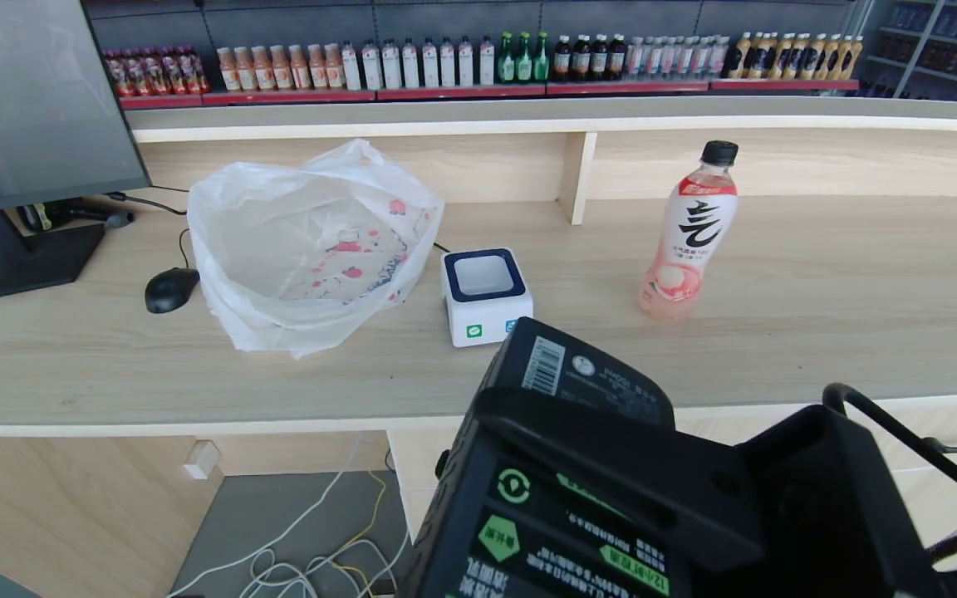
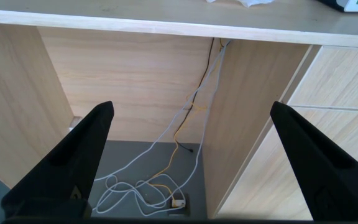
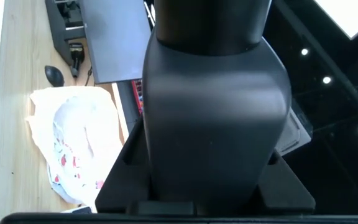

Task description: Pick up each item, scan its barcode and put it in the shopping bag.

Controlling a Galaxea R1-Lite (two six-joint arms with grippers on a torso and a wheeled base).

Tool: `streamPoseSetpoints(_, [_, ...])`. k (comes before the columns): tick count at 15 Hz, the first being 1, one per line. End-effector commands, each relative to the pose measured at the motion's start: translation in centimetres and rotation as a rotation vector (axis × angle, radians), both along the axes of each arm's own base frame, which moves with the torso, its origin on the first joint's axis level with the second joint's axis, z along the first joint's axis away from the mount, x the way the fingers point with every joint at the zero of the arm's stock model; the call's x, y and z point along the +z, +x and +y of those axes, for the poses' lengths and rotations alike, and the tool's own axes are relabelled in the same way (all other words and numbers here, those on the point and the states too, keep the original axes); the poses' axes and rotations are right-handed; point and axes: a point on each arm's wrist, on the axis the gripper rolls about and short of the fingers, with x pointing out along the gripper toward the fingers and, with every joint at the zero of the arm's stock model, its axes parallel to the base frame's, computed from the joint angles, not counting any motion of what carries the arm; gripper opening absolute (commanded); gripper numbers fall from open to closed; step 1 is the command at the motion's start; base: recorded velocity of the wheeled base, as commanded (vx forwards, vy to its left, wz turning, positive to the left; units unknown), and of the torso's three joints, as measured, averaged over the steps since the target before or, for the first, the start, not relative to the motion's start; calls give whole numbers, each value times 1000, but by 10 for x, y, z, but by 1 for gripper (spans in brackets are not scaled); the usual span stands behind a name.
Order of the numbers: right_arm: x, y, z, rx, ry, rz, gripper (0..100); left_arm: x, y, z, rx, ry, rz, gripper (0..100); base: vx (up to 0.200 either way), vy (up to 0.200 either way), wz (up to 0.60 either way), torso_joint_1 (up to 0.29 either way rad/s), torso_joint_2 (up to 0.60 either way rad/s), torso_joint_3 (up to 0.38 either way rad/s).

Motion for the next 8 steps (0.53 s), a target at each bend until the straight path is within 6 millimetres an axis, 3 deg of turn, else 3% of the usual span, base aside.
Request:
streamPoseSetpoints(1, [-1, -3, -5, 4, -5, 1, 0, 0, 0, 0, -1, 0, 0, 100, 0, 0, 0, 0, 0, 0])
streamPoseSetpoints(8, [1, 0, -19, -74, -24, -88, 0, 0, 0, 0, -1, 0, 0, 100, 0, 0, 0, 0, 0, 0])
